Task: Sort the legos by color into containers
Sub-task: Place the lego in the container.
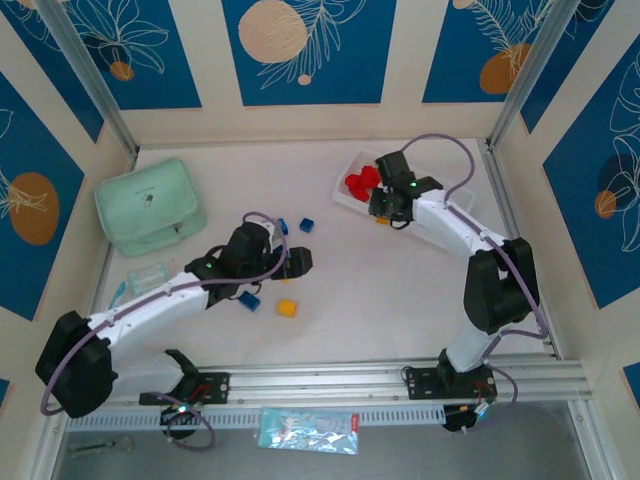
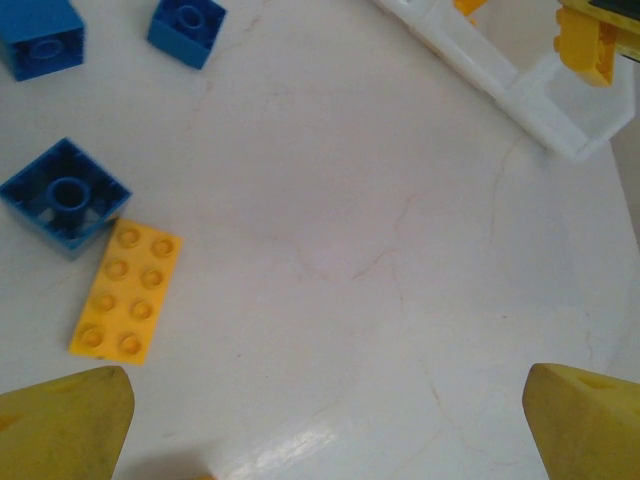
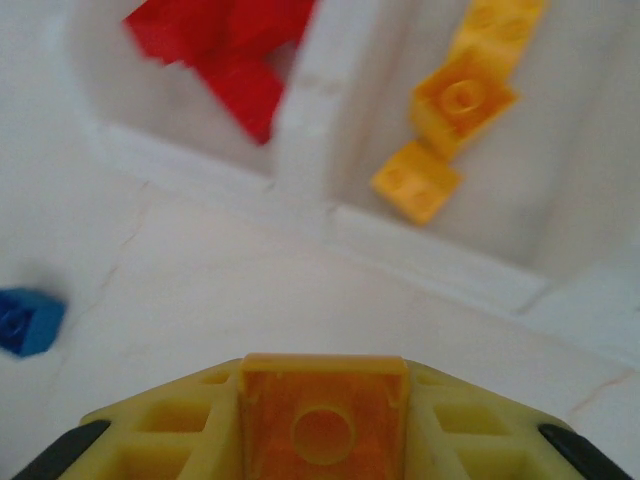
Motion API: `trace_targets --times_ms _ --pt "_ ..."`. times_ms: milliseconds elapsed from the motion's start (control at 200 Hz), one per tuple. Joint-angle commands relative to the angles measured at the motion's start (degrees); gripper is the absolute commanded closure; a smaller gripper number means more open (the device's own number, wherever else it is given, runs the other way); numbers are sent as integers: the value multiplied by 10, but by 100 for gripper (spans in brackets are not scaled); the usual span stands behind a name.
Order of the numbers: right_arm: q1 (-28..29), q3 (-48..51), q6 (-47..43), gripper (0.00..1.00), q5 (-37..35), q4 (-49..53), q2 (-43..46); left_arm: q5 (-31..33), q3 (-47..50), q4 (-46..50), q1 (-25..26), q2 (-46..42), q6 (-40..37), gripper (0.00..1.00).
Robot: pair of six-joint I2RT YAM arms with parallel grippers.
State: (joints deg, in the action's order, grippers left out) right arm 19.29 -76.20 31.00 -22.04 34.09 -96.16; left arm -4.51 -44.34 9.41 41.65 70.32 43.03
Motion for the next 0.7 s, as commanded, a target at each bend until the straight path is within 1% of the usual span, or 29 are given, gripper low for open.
trace_targets --times_ms 0,270,350,460,485,580,635,695 --pt "-37 -8 -19 66 15 3 -4 -21 -29 -27 10 20 -6 1" --pt "-97 -94 -31 66 -1 1 -95 -18 -64 -30 13 56 -12 1" --pt "-105 -129 -40 66 12 4 -131 -11 -67 -29 13 58 -14 1" --pt "-108 -185 -52 66 -6 27 -184 -7 -70 -26 13 59 -17 1" --pt "-111 -197 -52 64 -5 32 -194 -6 -71 -25 13 60 -18 1" --pt "-117 -224 -53 59 -8 43 -219 -4 -76 -17 13 59 -22 1" --pt "-117 -228 -53 53 -10 45 -219 -2 -77 -14 13 58 -24 1" --pt "-115 -222 -56 50 -9 38 -211 1 -76 -13 13 56 -26 1"
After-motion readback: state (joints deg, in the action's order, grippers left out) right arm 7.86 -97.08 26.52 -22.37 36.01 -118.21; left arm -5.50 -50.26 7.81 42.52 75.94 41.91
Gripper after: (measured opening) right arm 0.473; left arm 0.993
